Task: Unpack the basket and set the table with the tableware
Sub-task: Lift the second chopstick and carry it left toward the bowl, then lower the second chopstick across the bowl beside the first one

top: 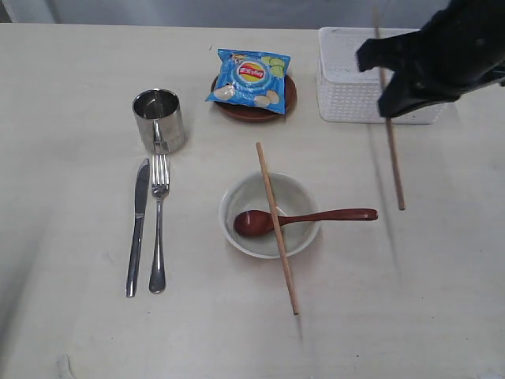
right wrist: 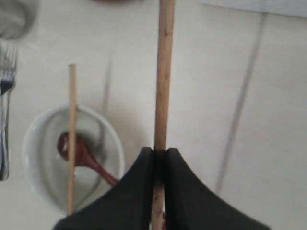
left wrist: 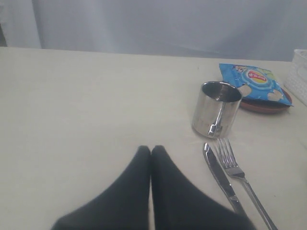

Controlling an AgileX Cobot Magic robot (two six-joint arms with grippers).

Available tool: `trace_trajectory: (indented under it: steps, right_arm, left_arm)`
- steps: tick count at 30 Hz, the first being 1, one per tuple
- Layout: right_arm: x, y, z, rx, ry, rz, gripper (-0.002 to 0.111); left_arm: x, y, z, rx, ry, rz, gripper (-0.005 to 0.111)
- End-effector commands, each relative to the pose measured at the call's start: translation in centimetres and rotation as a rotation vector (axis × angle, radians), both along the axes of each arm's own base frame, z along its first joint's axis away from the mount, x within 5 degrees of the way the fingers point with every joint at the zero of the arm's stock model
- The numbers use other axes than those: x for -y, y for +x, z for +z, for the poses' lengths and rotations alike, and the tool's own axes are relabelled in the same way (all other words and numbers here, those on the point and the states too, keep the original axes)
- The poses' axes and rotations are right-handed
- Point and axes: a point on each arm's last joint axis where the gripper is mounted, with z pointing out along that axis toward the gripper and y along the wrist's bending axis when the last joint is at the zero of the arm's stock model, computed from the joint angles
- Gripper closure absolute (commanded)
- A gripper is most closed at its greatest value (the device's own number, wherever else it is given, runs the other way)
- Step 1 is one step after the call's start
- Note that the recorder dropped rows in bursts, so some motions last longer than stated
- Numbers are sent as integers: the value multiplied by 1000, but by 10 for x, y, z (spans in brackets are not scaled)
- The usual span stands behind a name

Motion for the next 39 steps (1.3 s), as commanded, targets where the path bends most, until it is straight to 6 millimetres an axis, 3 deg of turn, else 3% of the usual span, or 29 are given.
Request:
trace_trajectory:
  steps: [1, 6, 12, 23, 39]
  right_arm:
    - [-42, -13, -3, 10, 15, 117, 109]
    - [-77, -24, -17, -26, 9, 205, 109]
    - [-97, -23, -42, -81, -6, 231, 109]
    - [-89, -33, -74, -154, 6, 163, 109]
    - [-90, -36, -80, -206, 62, 114, 109]
  left_arm:
    - [0, 0, -1, 3, 3, -5, 107]
    - [0, 0, -1, 3, 3, -5, 107]
    - [0, 0, -1, 3, 3, -5, 107]
    - [0, 0, -1, 3, 3, -5, 107]
    - [0, 0, -1, 3, 3, -5, 107]
